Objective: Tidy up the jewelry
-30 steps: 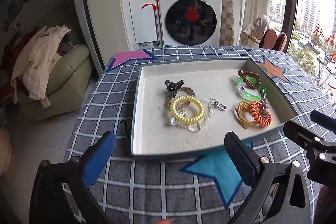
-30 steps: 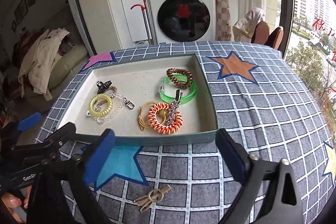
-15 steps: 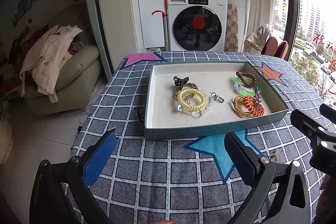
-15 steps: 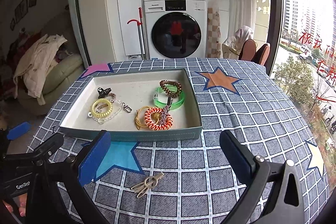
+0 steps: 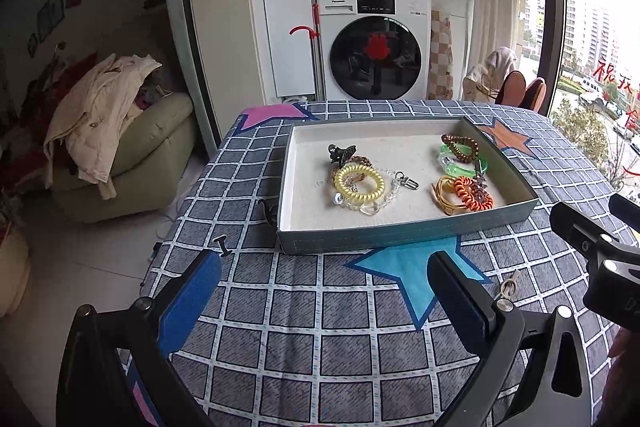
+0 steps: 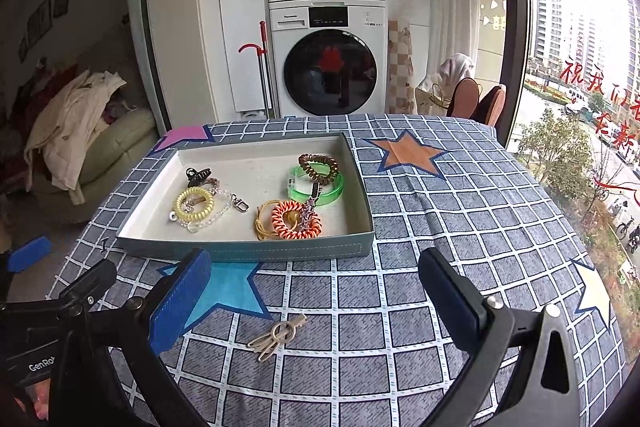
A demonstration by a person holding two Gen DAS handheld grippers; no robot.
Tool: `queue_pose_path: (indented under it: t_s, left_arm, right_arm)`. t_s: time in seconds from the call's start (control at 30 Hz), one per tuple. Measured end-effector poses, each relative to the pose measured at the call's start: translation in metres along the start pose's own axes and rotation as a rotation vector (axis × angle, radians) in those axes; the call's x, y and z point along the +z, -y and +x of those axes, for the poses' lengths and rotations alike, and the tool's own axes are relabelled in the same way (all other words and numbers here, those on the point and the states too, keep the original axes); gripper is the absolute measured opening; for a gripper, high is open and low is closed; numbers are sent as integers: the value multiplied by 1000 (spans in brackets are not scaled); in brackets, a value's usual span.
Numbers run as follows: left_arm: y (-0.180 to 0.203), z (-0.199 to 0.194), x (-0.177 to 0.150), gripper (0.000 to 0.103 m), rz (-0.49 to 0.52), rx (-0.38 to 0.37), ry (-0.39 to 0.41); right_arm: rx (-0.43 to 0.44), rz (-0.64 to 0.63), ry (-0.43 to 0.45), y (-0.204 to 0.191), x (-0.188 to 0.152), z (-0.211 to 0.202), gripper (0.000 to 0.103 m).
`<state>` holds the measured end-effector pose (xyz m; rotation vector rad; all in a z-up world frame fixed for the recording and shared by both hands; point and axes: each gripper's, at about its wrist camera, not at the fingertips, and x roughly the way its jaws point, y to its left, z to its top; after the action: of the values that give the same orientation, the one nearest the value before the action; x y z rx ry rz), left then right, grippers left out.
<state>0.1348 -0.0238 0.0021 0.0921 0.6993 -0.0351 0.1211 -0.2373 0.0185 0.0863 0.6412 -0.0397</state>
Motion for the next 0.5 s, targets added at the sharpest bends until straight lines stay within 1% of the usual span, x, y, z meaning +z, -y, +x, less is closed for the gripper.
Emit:
queue_pose_path:
  t_s: [0.5]
  left_arm:
    - [-1, -2, 0, 103, -4, -3, -10]
  right_arm:
    - [-2, -9, 12, 0, -1, -5, 103]
